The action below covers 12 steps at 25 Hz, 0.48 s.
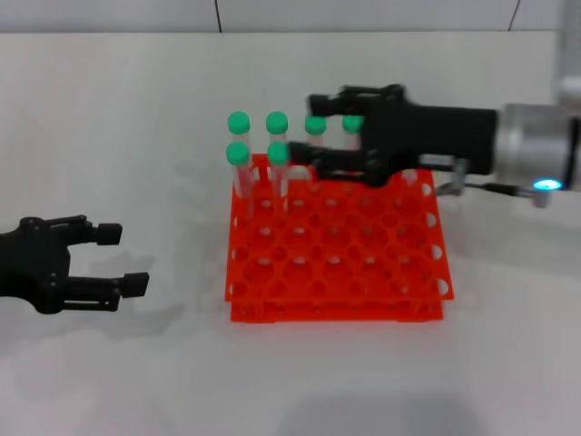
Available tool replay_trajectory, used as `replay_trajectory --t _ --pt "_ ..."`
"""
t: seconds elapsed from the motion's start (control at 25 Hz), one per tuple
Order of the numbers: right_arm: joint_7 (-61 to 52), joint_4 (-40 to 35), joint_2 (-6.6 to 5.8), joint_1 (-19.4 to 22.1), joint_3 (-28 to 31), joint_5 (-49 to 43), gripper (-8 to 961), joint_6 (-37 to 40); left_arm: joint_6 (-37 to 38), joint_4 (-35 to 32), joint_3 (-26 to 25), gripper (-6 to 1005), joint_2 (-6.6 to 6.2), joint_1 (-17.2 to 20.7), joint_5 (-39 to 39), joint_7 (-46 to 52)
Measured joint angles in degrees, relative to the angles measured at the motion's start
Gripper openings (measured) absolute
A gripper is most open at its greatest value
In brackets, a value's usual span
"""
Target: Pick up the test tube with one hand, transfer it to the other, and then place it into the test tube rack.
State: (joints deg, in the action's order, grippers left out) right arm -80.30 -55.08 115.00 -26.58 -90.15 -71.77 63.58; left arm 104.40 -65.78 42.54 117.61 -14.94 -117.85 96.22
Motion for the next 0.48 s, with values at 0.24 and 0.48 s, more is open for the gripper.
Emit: replay_trajectory --t 0.24,0.48 --pt "-4.2 -1.1 -0.11 3.8 10.8 -5.5 761 7.0 0.2 -0.1 -0.2 884 0.22 -0.1 3.8 -0.5" --pt "-6.5 -3.2 -1.12 6.1 16.5 -9.5 825 10.3 0.2 -0.3 -0.3 884 0.27 -0.3 6.6 -0.4"
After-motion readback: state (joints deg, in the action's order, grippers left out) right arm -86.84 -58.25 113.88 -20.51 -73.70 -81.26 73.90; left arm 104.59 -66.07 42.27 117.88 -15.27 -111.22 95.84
